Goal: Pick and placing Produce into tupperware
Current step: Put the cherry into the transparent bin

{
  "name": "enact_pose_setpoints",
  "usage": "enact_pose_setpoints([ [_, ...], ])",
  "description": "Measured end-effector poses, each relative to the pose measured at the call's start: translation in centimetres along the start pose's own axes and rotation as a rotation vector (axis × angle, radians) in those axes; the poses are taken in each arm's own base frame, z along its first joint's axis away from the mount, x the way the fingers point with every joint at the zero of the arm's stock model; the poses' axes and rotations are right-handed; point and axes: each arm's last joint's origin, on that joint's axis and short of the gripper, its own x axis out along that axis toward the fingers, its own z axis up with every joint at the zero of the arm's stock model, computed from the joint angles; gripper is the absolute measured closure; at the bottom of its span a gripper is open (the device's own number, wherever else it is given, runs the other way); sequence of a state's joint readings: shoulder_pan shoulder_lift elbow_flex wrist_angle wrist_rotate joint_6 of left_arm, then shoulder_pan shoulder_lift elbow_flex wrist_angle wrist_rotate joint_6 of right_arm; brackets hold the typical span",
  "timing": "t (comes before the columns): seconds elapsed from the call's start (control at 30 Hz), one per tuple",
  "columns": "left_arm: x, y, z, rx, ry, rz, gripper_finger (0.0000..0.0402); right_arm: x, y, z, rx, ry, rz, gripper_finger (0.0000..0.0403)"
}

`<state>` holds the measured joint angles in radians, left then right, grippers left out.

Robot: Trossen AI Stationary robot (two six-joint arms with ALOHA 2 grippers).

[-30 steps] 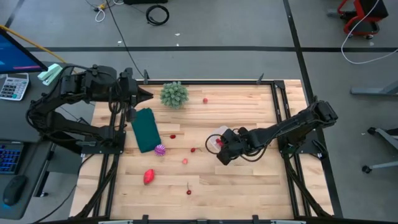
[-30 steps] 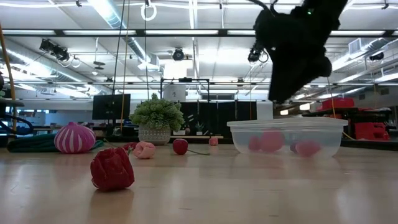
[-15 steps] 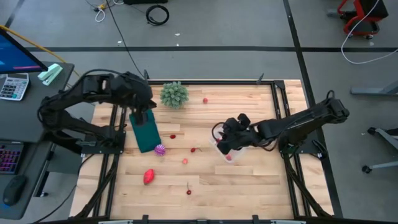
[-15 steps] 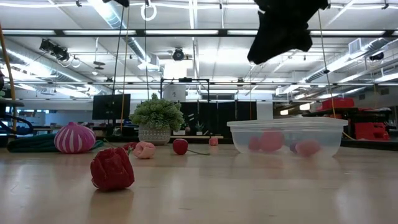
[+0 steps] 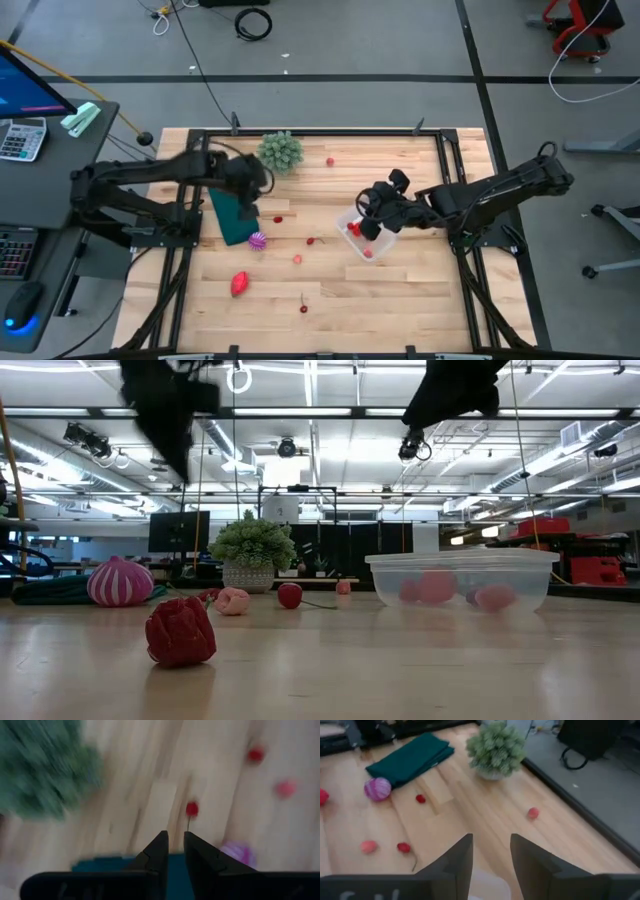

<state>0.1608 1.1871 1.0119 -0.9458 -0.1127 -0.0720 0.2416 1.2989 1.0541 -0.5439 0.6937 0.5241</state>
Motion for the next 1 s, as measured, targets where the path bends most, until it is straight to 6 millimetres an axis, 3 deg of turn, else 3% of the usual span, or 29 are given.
enact_pose_setpoints([
  [0.27,6.9,-0.4,-6.1,-0.097,-0.083,-0.031,0.0333,0.1,-0.2,0.1,0.036,-0.020,-0.032,0.0266],
  [0.4,9.1,-0.5,-8.1,-0.101,-0.096,-0.033,0.0326,0.2,-0.1,0.1,0.068,-0.018,-0.034,0.0266],
  [1.0,9.5,-1.1,-8.1,-0.126,-0.152,-0.139,0.0276,0.3,0.0,0.0,0.145,-0.013,-0.035,0.0266],
])
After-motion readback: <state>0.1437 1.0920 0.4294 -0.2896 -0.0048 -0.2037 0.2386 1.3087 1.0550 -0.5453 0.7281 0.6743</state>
